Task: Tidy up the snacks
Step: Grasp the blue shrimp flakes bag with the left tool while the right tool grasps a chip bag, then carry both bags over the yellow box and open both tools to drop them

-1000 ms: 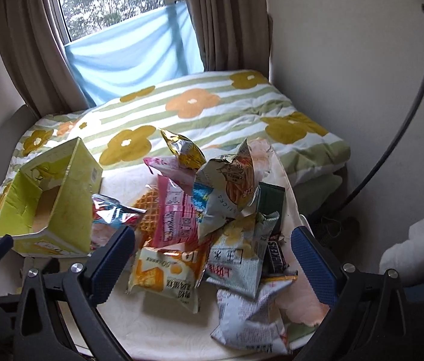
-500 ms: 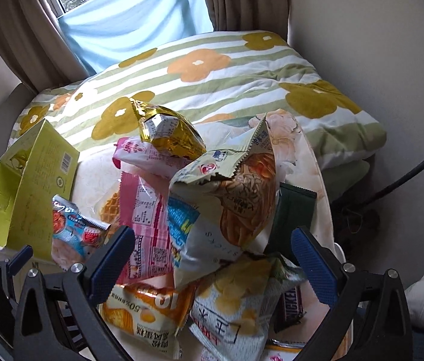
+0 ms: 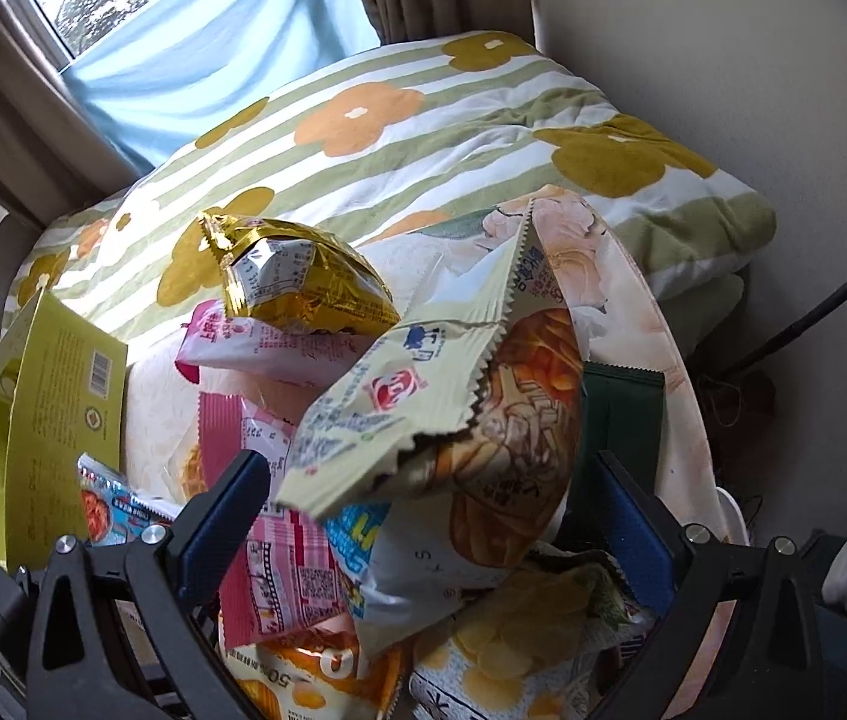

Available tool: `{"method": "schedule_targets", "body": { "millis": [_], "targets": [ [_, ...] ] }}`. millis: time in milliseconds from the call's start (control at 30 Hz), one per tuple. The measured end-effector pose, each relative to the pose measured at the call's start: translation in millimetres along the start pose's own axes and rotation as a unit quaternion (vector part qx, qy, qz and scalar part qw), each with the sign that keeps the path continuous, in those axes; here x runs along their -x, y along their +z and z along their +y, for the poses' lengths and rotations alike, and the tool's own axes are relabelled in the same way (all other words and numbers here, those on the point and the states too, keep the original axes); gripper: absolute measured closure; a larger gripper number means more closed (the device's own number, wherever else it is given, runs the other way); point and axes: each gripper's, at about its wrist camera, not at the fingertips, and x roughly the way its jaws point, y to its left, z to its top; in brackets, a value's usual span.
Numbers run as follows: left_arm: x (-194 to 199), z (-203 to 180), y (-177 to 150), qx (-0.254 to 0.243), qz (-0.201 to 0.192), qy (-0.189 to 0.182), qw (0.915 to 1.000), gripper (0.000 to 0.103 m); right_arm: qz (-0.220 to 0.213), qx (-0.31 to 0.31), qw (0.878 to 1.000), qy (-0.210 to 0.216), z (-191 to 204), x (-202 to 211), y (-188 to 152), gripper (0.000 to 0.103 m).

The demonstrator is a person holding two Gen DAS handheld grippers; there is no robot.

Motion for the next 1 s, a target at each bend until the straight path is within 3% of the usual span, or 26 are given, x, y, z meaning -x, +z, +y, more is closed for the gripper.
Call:
{"method": "schedule_targets", "body": {
  "millis": [33,100,267,367,533,667,1000],
  "targets": [
    [-1,0,1,0.0,0.001,-0.002,1.0,0.011,0.0,-0.005,1.0,-0.001,-1,-2,1,0.0],
    [-6,-1,2,-0.002,0.009,-0.004,0.9999,0.031,-0.001,-0.012,1.0,-0.002,-2,-4,3,0.0],
    [-14,9,2,0.011,0.02,-0.012,0.9997,0.044,-0.006,-0.02,1.0,-0.006,-5,-5,5,0.002],
    [-15,13,3,0.013,0.02,-0.01,0.9997,0.047,-0.002,-0.025,1.0,-0.004,-8,-6,5,0.012],
    [-12,17,4,0.013,0.013,-0.003,0.9998,0.05,-0.005,-0.024,1.0,-0.003,-9,-3,3,0.019],
    [-1,18,5,0.015,0.003,0.002,0.9999,0.051,-0.007,-0.02,1.0,0.006,-10,1,1,0.041],
    [36,17,8,0.026,-0.029,0.012,0.9992,0.051,-0.038,-0.005,0.999,0.035,-7,32,2,0.046]
  ]
}}
